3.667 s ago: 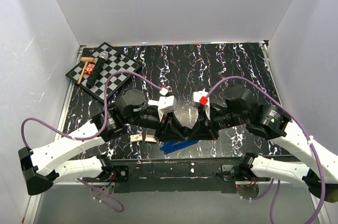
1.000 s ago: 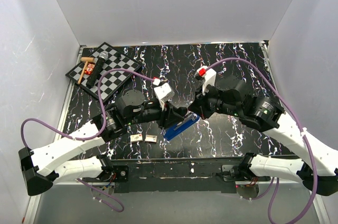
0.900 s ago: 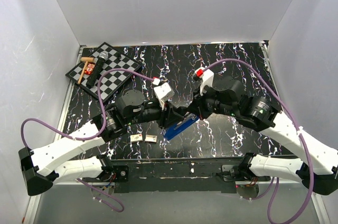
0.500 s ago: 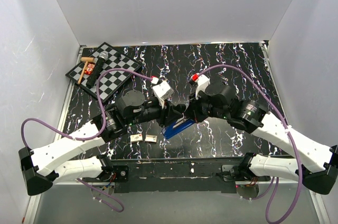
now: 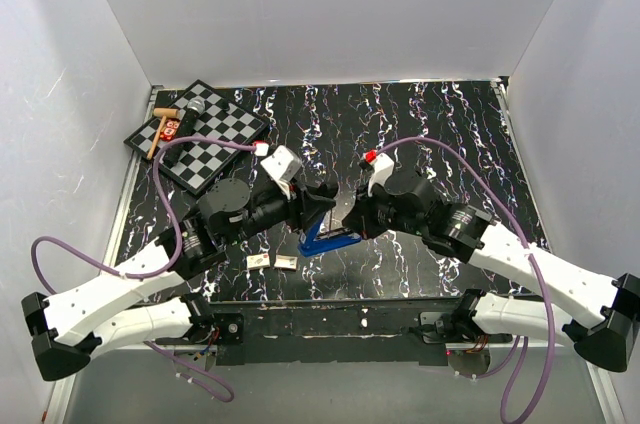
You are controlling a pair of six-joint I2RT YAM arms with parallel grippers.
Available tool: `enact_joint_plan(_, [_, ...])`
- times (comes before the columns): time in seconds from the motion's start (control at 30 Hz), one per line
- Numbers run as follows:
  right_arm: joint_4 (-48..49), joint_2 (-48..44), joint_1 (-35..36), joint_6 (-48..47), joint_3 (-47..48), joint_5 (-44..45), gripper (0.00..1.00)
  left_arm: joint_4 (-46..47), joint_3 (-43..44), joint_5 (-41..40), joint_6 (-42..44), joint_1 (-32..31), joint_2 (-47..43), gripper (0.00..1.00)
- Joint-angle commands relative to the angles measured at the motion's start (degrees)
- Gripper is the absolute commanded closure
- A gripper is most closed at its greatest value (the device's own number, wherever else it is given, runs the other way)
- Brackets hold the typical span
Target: Unload the staples from the stapler
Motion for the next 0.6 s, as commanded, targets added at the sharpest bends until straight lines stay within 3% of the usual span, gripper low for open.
enact_joint_plan(0.0, [5.92, -0.45, 0.2, 2.42, -3.06, -3.1, 0.99, 13.27, -1.24, -4.51, -1.62, 0.28, -3.52, 1.0])
enact_joint_plan(0.57, [13.75, 5.79, 1.6, 3.48, -3.24, -5.41, 0.99, 25.66, -8.63, -15.5, -2.59, 0.28, -5.19, 1.0])
